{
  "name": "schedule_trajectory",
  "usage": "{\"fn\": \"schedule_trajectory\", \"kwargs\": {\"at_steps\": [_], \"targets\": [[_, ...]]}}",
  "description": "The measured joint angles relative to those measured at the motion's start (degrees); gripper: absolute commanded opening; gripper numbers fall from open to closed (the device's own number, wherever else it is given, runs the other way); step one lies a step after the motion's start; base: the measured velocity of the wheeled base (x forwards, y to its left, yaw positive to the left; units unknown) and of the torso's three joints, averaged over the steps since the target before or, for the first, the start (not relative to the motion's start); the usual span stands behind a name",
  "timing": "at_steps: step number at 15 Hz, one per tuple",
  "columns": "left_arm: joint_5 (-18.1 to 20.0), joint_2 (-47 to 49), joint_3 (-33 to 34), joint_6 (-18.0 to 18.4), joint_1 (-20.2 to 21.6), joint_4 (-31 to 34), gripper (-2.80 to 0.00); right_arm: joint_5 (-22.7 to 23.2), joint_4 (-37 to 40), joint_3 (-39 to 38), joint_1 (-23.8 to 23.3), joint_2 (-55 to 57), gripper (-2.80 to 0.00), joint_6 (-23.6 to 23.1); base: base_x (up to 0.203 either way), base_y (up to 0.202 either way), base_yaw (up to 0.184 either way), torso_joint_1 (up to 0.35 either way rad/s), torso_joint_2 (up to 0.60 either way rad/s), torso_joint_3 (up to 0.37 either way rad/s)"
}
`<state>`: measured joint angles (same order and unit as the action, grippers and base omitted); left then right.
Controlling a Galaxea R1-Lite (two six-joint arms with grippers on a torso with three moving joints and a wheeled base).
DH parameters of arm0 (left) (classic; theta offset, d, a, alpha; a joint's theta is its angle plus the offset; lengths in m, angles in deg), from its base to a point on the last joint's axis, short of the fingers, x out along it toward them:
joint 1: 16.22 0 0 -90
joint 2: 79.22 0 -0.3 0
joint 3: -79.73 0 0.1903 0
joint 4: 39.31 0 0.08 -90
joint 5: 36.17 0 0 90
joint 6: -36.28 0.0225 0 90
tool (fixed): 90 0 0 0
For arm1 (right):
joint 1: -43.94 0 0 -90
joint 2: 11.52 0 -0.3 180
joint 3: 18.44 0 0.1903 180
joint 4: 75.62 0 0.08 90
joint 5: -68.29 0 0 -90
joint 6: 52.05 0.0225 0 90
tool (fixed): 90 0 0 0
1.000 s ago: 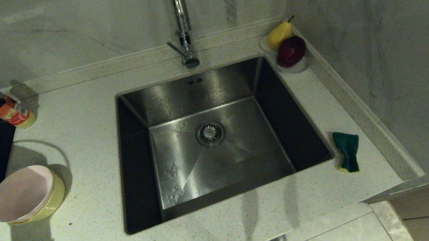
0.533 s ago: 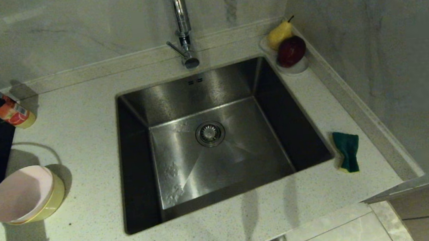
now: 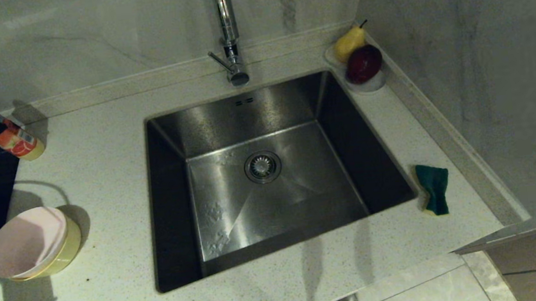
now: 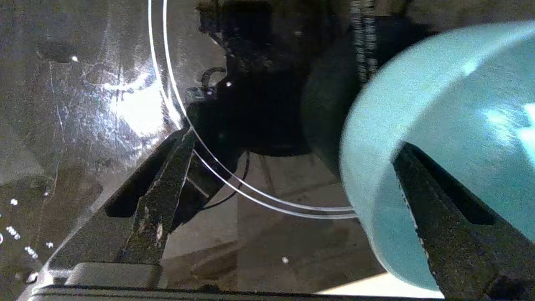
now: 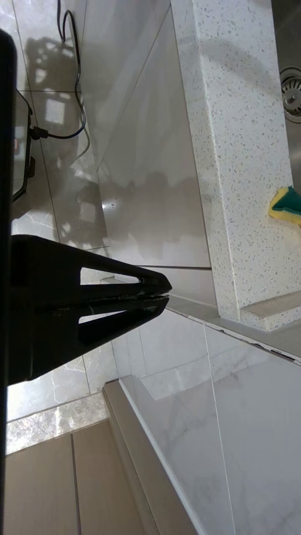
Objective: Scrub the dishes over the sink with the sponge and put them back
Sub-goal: Place the bowl on the bowl
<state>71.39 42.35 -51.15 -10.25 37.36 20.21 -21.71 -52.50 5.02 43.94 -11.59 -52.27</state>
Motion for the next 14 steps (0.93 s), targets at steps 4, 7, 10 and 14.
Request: {"fn": "schedule_trajectory", "kwargs": {"at_steps": [4,7,10,14], "targets": [[0.0,0.8,-0.1,-0.1,0.0,-0.1,-2.80,0.0,0.0,0.0,0.0,0.0,-2.80,0.0,0.000,0.000,0.000,0.000,0.00,0.000],[0.2,0.8,-0.1,-0.2,0.0,-0.1,-2.80,0.0,0.0,0.0,0.0,0.0,-2.80,0.0,0.000,0.000,0.000,0.000,0.00,0.000],[0.3,0.7,-0.1,-0.1,0.0,-0.2,-2.80,0.0,0.0,0.0,0.0,0.0,-2.80,0.0,0.000,0.000,0.000,0.000,0.00,0.000],[0.6,0.3,-0.2,-0.1,0.0,0.0,-2.80,0.0,0.0,0.0,0.0,0.0,-2.80,0.0,0.000,0.000,0.000,0.000,0.00,0.000]]}}
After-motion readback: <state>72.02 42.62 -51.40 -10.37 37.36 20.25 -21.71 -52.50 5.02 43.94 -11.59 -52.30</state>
